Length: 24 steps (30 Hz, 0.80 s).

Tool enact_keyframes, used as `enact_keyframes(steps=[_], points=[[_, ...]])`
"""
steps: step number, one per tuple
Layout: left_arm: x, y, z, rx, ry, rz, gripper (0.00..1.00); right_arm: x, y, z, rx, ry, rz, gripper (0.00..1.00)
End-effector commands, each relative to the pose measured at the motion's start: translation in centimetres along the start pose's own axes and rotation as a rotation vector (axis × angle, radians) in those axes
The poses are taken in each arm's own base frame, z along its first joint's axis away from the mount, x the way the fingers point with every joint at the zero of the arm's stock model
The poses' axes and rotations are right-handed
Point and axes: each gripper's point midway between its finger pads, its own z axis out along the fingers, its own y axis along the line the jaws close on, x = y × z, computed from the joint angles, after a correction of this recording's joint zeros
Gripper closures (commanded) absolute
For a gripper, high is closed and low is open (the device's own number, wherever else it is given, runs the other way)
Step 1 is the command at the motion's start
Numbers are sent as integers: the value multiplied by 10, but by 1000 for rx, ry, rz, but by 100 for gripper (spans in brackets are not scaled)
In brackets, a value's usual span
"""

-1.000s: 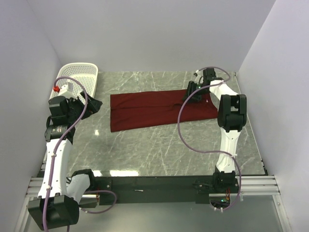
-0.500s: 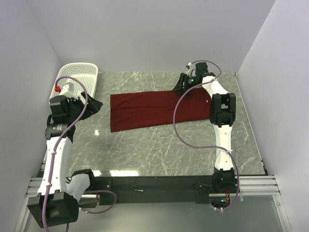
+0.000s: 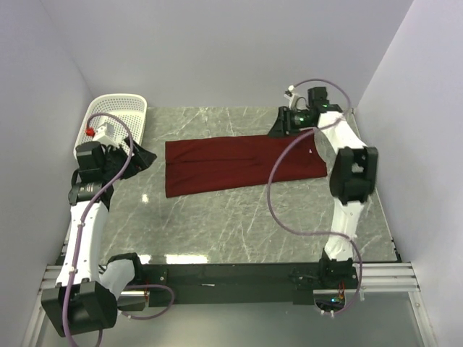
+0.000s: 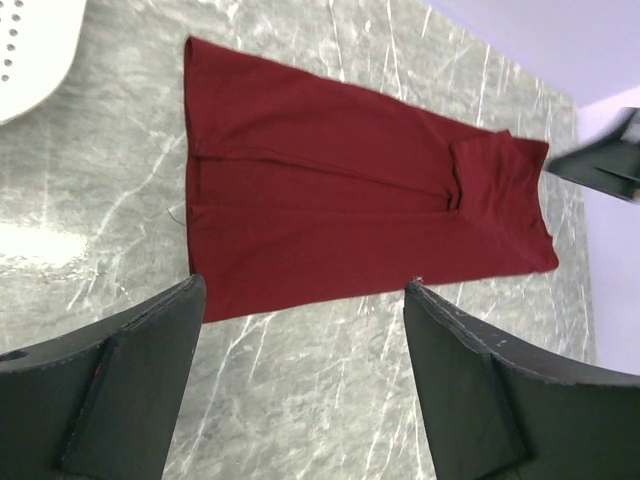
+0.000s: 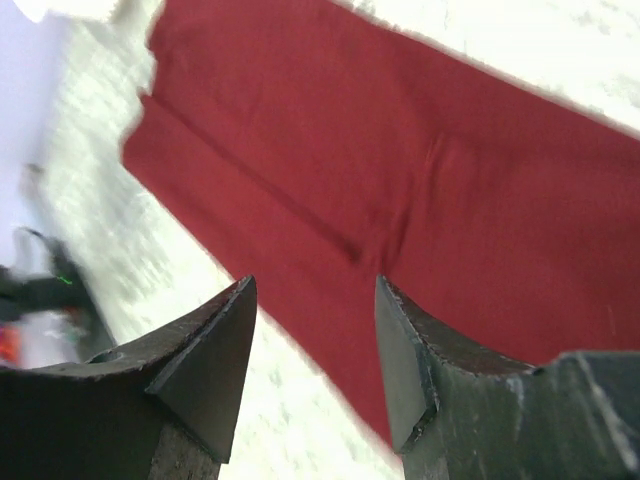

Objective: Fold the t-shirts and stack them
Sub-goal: Fold the tshirt

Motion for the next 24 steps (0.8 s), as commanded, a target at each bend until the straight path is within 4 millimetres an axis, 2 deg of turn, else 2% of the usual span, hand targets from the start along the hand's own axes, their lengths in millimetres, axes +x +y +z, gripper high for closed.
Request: enact_keyframes(steps=[1,2,3,4,5,6,7,8,10,12,13,15,16,17,19,20,21,24], points=[[2,-11,6,70,30,47,15,1,23,-73,169,-30,-220,42],[8,-8,12,64,57,38,16,24,22,-74,164,2,-204,42],[16,-12,17,76,84,49,16,28,7,-98,202,-29,-181,42],[22,-14,20,72,107,60,18,34,18,-114,196,-40,-195,42],[29,-10,28,46,134,68,19,53,12,-121,192,-19,-203,42],[35,-20,32,56,156,99,20,62,9,-133,200,-22,-197,42],[42,-18,39,40,183,115,21,72,16,-143,204,-10,-206,42],[47,-22,43,41,197,133,21,91,11,-143,217,25,-207,42],[52,-26,54,38,211,171,22,111,2,-151,291,37,-197,42],[54,-29,65,32,219,198,23,120,0,-156,314,29,-168,43],[60,-25,74,20,243,207,23,120,-5,-160,336,8,-150,44],[60,-27,85,18,257,215,26,126,-13,-164,359,-14,-57,47],[67,-20,94,-2,285,202,27,121,-22,-167,378,-51,-30,48],[66,-20,98,-6,284,200,27,124,-34,-176,410,-86,66,48],[66,-15,105,-28,275,195,28,125,-55,-181,448,-110,119,49],[67,-13,106,-37,271,194,28,129,-72,-184,493,-110,170,49],[68,-10,106,-45,269,194,27,131,-77,-188,526,-108,184,49],[73,-5,101,-60,266,199,27,134,-112,-187,606,-90,237,48]])
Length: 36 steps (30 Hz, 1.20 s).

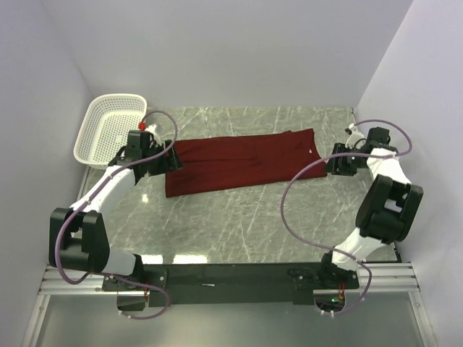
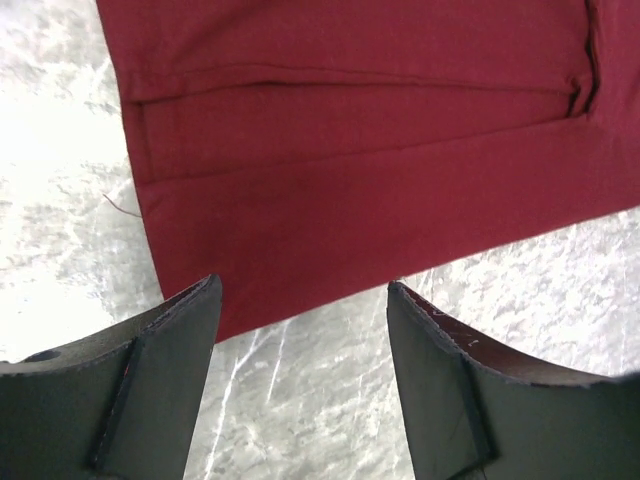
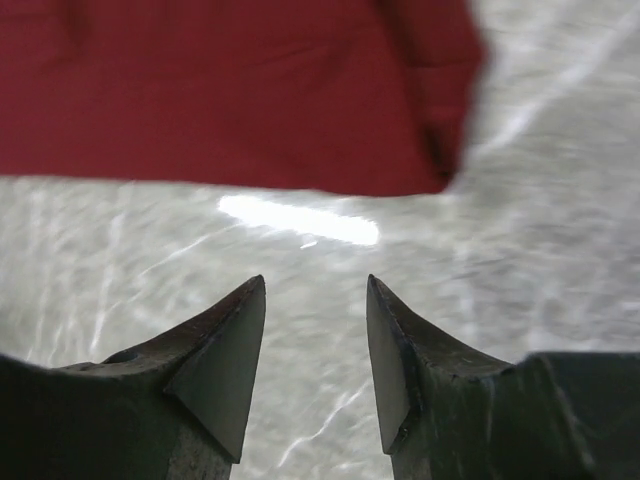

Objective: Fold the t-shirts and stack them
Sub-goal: Fold the tshirt

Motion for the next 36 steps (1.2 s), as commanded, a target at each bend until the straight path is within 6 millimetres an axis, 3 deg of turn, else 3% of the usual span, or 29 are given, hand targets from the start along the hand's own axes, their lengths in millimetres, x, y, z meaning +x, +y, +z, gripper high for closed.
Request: enact_keyframes(steps=[1,4,5,8,15,19,32,35,36], points=[[-19,-3,-11,-9,-99,45,27,-22,-35,16,125,-29,42,47],[-12,2,-16,-28,-92,54,27,-23,-51,31,147,3,83,46],[-9,5,-17,-37,-89,55,26,-34,-53,32,151,-10,83,46],[-5,7,-21,-47,-85,64,26,-42,-61,45,146,7,108,45],[-2,9,-24,-55,-95,62,26,-38,-49,71,80,68,130,44],[1,11,-23,-56,-86,59,26,-30,-45,76,66,93,135,43],[6,9,-21,-41,-73,53,27,-16,-72,81,225,188,37,41],[7,11,-21,-48,-69,51,27,-16,-71,83,237,199,25,44],[6,11,-21,-50,-71,52,27,-17,-71,83,236,198,26,50]])
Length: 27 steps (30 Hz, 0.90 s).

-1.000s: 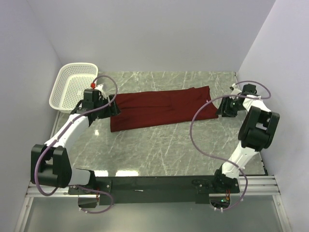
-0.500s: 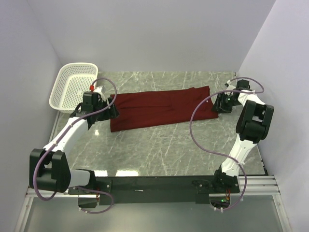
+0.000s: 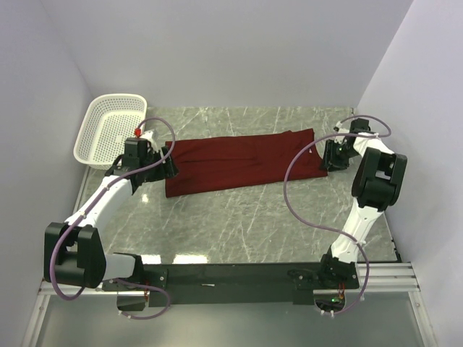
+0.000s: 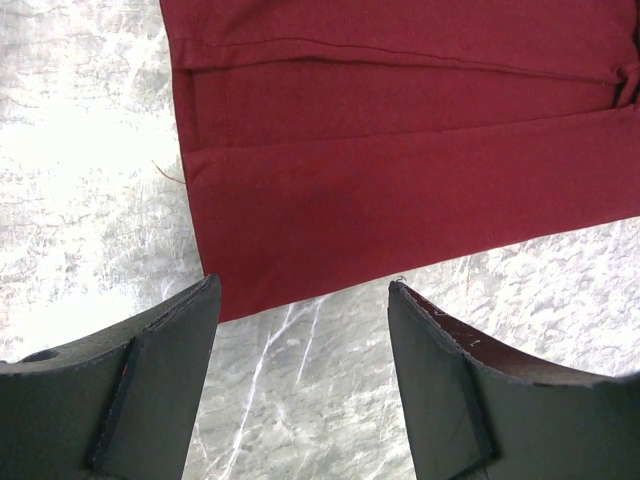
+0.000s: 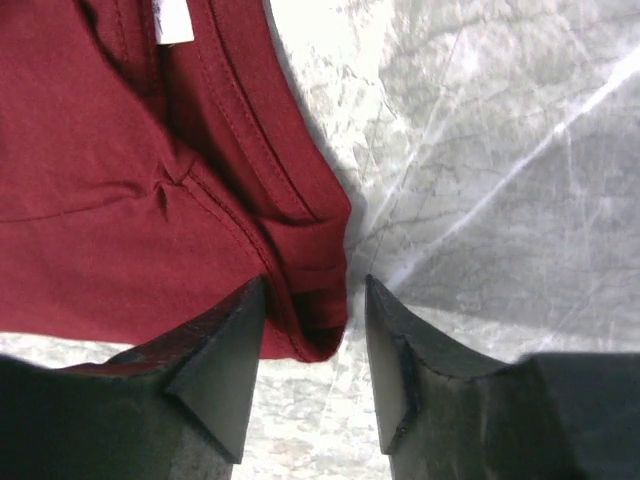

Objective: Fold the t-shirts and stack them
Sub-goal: Fold the tshirt

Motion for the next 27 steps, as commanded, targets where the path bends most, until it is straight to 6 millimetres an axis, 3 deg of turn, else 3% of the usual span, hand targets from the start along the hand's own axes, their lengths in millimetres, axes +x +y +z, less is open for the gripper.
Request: enact_keyframes(steps=[1,5,8,12,17,24,27], points=[[-6,-4,-5,15,-28,24,27,-3,-4,4,40,24,-30,53],[-9,-5,-7,13,-37,27,27,-4,3,6,8,37,-34,65],[-10,-6,-7,16,-40,24,27,-1,10,7,-23,51,-36,69],[-10,-7,-6,23,-36,24,27,-2,8,7,-17,51,-40,81],[-9,-7,-5,25,-29,22,27,-17,-3,3,53,13,-59,98],[-9,-10,-4,36,-22,15,27,-46,-25,4,151,-20,-92,100],[-7,-10,-2,39,-9,13,27,-68,-37,7,205,-39,-105,100]])
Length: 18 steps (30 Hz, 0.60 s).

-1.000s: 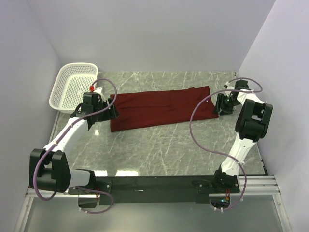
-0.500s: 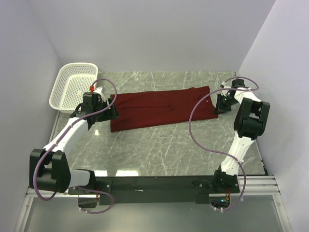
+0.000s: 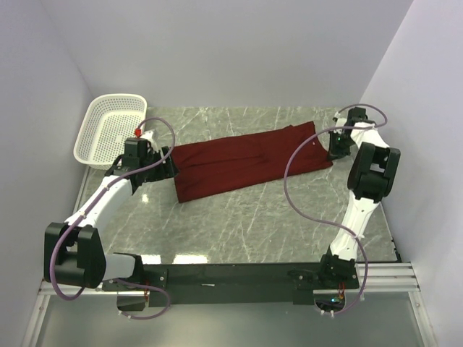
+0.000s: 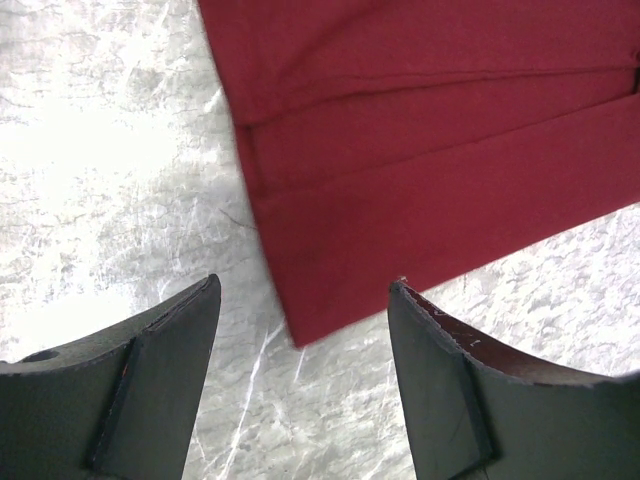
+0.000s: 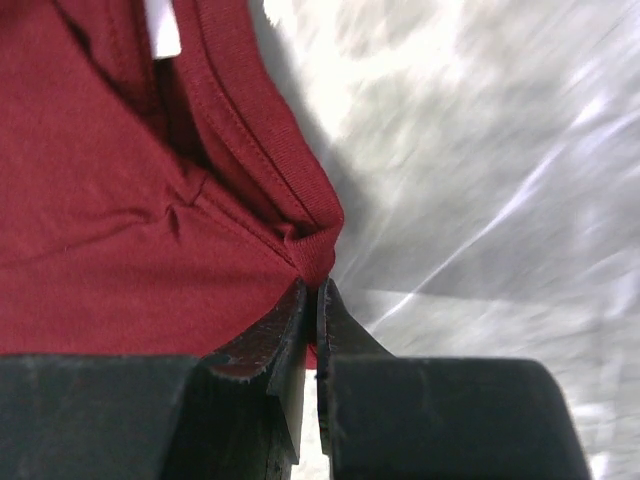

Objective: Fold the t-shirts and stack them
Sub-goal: Fold the tshirt

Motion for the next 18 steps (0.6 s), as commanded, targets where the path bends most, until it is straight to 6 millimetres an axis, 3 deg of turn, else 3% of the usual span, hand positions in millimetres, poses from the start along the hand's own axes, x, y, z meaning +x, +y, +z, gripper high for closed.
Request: enact_keyframes(steps=[1,3,4,6,7,9,10,11,14,16,17,18], points=[[-8,-9,0,35,-6,12,27,-45,-25,-6,122,-74,-43,100],[-7,-8,3,29,5,5,27,-53,-34,6,158,-59,-40,100],[-10,-10,4,33,2,6,27,-77,-38,-2,182,-113,-39,100],[-11,-11,6,33,5,1,27,-89,-43,9,203,-123,-29,100],[-13,-11,8,33,6,-1,27,-108,-45,1,227,-174,-22,100],[-16,-14,10,43,10,-10,28,-120,-45,2,244,-206,-13,83],[-17,-15,14,47,18,-14,28,-129,-45,-2,257,-241,-11,64],[-18,-15,16,46,21,-16,28,-133,-43,-4,260,-256,-18,59],[-22,-16,23,50,28,-20,29,-144,-33,-22,265,-317,-49,47],[-26,-16,27,47,31,-12,29,-148,-22,-45,264,-373,-81,42],[-26,-16,28,46,39,-10,30,-155,-14,-70,256,-423,-99,40],[-27,-17,28,45,41,1,30,-155,-7,-79,245,-439,-119,39]])
